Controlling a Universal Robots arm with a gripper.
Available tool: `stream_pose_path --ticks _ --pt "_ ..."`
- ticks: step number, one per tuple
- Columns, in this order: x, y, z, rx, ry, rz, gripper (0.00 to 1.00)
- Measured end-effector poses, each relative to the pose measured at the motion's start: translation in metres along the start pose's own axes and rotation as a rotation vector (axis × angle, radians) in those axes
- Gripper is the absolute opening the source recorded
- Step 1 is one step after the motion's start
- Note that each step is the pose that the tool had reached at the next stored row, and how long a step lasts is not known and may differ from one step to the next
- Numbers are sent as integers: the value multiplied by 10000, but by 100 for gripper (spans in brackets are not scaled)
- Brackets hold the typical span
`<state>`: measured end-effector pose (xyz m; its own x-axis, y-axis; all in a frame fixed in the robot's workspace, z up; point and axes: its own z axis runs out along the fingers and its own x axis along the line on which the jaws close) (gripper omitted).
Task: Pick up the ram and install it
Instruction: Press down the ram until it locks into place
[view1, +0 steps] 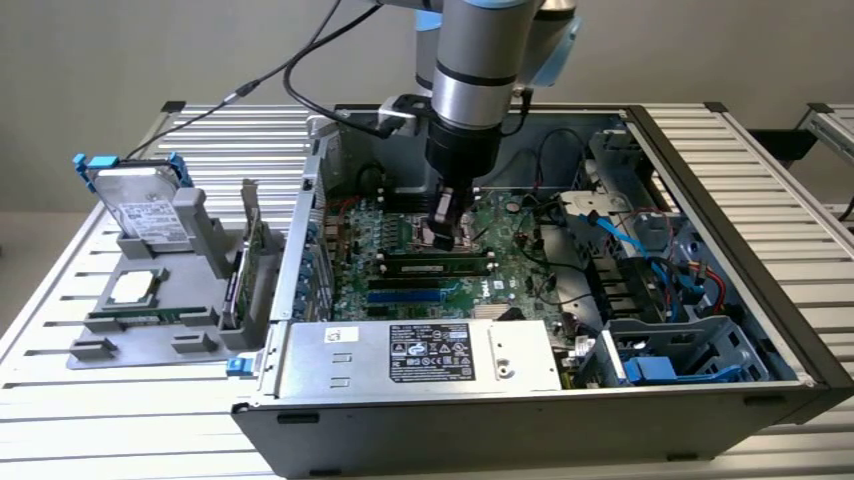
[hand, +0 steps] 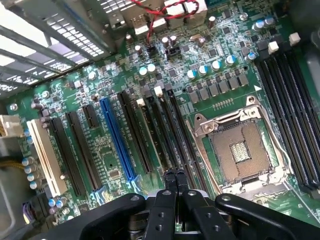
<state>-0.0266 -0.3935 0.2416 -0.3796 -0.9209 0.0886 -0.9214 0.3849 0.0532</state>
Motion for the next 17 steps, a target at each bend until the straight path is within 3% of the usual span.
stream_pose_path --ticks 17 --pt "-1 -1 16 -239 -142 2694 10"
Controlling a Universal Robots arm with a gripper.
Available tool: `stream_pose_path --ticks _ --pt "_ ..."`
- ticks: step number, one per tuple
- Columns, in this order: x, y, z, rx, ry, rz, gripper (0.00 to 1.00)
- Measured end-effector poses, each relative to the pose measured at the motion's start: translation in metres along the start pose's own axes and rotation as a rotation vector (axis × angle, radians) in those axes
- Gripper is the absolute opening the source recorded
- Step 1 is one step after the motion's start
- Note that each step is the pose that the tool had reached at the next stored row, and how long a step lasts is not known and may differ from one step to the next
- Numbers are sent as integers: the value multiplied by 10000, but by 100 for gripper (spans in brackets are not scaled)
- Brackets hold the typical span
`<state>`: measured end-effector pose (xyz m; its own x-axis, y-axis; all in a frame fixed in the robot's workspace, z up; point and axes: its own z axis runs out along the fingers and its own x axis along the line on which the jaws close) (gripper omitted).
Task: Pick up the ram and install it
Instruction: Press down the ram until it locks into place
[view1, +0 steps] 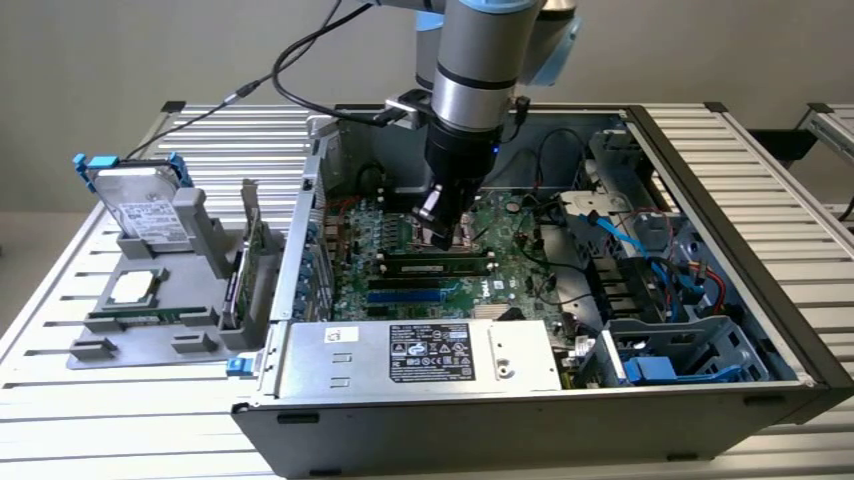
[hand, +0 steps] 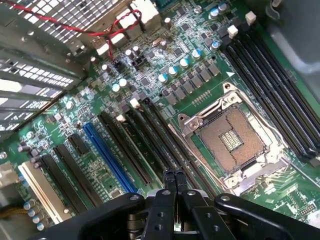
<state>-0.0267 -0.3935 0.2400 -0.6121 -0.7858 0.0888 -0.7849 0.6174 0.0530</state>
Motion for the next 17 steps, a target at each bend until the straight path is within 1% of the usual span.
stream_pose_path --ticks 2,5,11,17 --pt "0 0 0 -3 7 211 10" --pt "3 -2 -5 29 59 379 10" --pt "6 -4 -8 123 197 735 10" --pt "7 -4 -14 187 313 1285 10"
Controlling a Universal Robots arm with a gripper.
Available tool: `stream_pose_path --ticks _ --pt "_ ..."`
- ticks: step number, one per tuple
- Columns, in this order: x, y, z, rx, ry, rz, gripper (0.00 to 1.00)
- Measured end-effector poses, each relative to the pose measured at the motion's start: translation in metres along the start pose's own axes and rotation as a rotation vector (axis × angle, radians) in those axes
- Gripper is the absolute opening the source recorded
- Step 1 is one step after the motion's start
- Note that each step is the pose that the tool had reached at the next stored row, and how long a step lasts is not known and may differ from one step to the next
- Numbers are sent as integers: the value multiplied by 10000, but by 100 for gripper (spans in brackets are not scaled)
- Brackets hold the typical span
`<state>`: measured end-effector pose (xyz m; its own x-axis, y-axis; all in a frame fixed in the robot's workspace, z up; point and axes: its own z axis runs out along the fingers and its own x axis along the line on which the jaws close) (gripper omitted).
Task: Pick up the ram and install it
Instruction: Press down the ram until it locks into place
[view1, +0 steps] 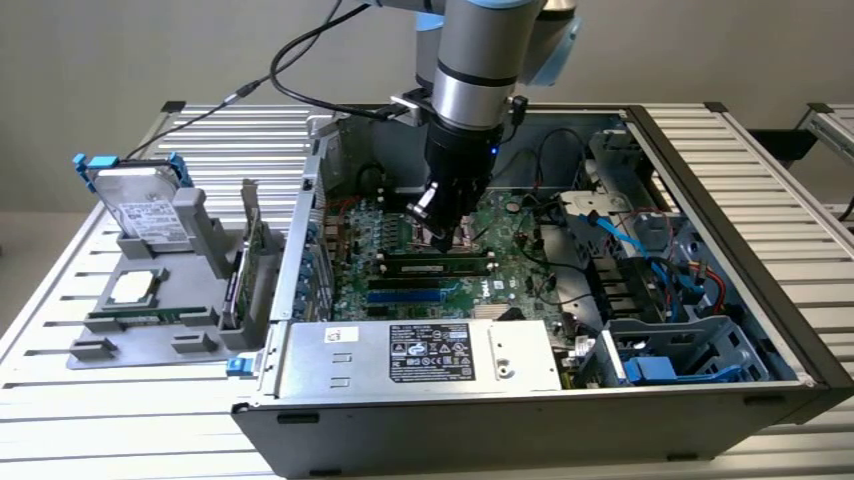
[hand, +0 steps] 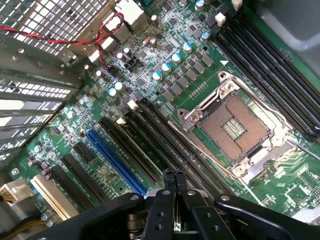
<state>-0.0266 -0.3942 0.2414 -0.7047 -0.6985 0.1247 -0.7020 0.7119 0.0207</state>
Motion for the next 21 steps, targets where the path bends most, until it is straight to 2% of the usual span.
stream_pose_path --ticks 3,5,15,21 --pt "1 0 -1 10 31 294 10" --pt "0 0 -1 9 22 503 10" --pt "-2 0 14 20 -116 1660 10" --pt "-2 0 15 -35 -165 2391 10"
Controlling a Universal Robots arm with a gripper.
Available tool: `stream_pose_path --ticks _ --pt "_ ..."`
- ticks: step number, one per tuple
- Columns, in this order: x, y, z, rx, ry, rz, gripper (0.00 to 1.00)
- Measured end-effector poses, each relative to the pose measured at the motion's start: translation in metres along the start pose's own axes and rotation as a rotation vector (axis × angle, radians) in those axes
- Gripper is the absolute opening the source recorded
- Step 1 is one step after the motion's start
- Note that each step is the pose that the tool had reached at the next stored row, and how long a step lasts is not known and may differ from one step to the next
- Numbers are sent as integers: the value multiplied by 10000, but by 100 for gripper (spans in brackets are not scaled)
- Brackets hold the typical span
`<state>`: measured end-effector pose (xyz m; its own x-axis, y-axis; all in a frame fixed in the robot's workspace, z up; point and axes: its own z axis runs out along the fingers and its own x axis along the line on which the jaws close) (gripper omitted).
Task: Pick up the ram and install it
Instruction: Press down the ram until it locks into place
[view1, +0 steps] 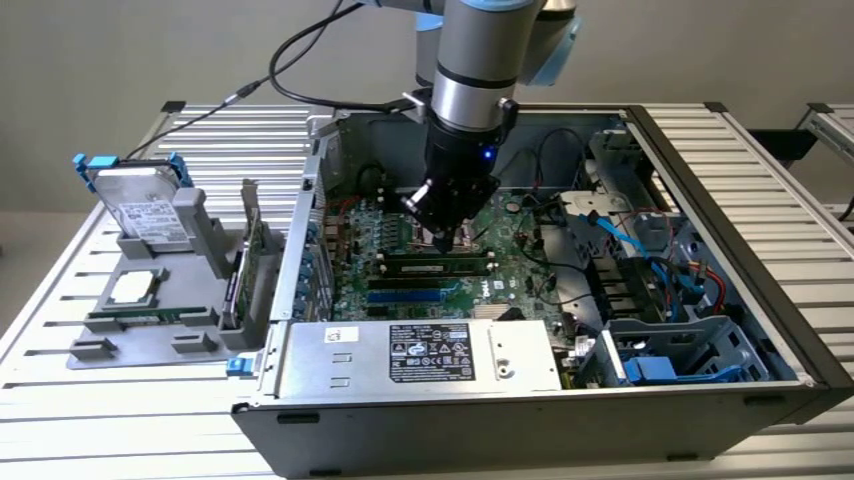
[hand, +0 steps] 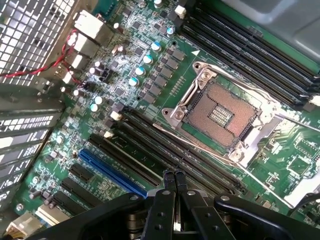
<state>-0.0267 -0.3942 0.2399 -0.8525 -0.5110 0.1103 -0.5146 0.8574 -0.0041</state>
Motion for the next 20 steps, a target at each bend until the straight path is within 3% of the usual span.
stream_pose_path --ticks 14,20 --pt "0 0 0 -151 -44 1797 10" --pt "3 -5 1 -156 -31 2251 10"
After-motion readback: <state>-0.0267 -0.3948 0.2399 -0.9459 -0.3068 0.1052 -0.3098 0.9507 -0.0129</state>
